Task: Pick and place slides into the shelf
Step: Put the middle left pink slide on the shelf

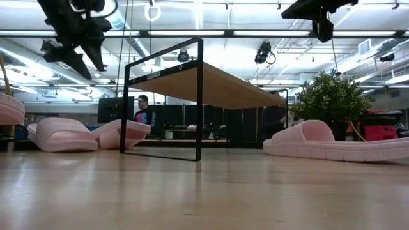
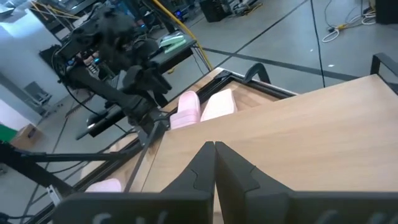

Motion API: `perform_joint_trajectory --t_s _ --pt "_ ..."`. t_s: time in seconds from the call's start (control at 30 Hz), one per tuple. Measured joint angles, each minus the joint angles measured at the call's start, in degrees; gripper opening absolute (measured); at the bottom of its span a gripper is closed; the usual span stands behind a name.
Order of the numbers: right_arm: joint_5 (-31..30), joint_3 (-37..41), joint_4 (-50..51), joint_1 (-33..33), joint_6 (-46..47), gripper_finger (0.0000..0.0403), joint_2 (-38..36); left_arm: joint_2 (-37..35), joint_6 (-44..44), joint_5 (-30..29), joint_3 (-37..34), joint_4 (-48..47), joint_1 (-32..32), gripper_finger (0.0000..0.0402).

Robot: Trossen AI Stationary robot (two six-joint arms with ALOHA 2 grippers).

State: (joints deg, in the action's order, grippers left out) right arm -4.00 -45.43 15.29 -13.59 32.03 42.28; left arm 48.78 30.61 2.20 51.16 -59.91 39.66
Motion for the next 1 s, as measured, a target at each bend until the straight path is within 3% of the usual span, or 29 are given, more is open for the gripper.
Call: perform_joint_trajectory --t_s 0.4,1.0 --pt "0.7 0.0 0.2 0.0 0.8 0.0016 0.0 7.3 -16.3 4.5 0.1 -9.1 15.2 0.0237" --pt "0.7 0.0 1.9 0.0 1.0 0.0016 0.0 18.5 -25.8 7.1 0.1 -10.7 19.2 0.0341"
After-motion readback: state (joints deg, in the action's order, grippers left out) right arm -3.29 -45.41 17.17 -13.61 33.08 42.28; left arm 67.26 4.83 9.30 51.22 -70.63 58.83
